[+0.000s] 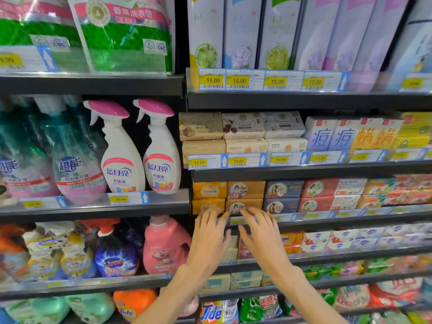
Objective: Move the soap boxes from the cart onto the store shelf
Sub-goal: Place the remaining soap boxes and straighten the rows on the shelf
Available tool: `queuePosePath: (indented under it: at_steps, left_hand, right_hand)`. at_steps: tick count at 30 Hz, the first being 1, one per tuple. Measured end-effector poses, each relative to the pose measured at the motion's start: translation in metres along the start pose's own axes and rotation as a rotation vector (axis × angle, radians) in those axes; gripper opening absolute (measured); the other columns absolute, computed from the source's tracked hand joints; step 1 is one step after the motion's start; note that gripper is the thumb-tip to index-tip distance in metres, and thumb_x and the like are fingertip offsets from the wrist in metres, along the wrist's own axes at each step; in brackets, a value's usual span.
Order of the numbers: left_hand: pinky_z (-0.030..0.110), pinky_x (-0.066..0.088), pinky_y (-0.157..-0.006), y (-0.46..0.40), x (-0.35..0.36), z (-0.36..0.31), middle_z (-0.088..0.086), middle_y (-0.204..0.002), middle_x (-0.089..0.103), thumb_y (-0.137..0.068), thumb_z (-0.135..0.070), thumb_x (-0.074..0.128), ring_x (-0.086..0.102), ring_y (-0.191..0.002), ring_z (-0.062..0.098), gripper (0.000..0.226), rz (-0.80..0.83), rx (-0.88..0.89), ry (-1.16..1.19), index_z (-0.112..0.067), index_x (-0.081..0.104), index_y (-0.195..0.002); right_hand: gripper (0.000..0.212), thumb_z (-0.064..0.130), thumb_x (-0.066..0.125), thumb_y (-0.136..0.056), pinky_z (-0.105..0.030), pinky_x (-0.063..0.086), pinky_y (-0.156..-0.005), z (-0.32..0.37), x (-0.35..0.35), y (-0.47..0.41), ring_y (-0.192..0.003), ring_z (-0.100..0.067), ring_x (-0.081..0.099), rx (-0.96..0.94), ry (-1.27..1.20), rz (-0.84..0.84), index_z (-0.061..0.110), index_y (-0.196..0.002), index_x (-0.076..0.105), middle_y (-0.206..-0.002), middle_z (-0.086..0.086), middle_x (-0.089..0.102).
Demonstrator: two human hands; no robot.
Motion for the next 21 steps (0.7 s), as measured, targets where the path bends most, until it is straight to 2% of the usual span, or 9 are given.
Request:
queuePosePath:
  at_steps: [6, 12, 21]
  left_hand:
    - [0.043, 0.04, -0.109, 0.001, -0.003, 0.011, 0.003, -0.139, 0.055, -0.092, -0.044, 0.054, 0.047, -0.133, 0.026, 0.053, -0.046, -0.036, -0.059, -0.017, 0.056, -0.136]
    - [0.045, 0.032, -0.118, 0.001, 0.002, 0.02, 0.001, -0.145, 0.056, -0.094, -0.049, 0.048, 0.046, -0.138, 0.022, 0.059, -0.04, -0.045, -0.123, -0.016, 0.054, -0.142]
    - [0.044, 0.03, -0.12, 0.008, 0.007, 0.021, -0.002, -0.149, 0.052, -0.096, -0.051, 0.046, 0.041, -0.142, 0.02, 0.057, -0.075, -0.075, -0.064, -0.022, 0.05, -0.144]
  right_hand:
    - [0.041, 0.032, 0.054, -0.097, -0.042, 0.029, -0.119, 0.005, 0.003, 0.018, -0.143, -0.015, 0.036, -0.028, -0.046, -0.025, 0.022, -0.137, 0.053, -0.146, 0.003, 0.049]
    - [0.039, 0.027, 0.058, -0.096, -0.047, 0.03, -0.118, 0.007, 0.004, 0.025, -0.142, -0.016, 0.037, -0.022, -0.13, -0.07, 0.02, -0.135, 0.056, -0.145, 0.0, 0.052]
    - [0.042, 0.028, 0.056, -0.098, -0.043, 0.025, -0.12, -0.003, 0.003, 0.019, -0.142, -0.012, 0.037, -0.07, -0.168, -0.046, 0.023, -0.139, 0.052, -0.146, 0.004, 0.05]
Point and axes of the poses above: each hand's wrist, its own y-axis away from the middle knuckle, its own x-axis out of the palm, z = x × y, the point moved 10 cm from there along -y, towards the middle knuckle
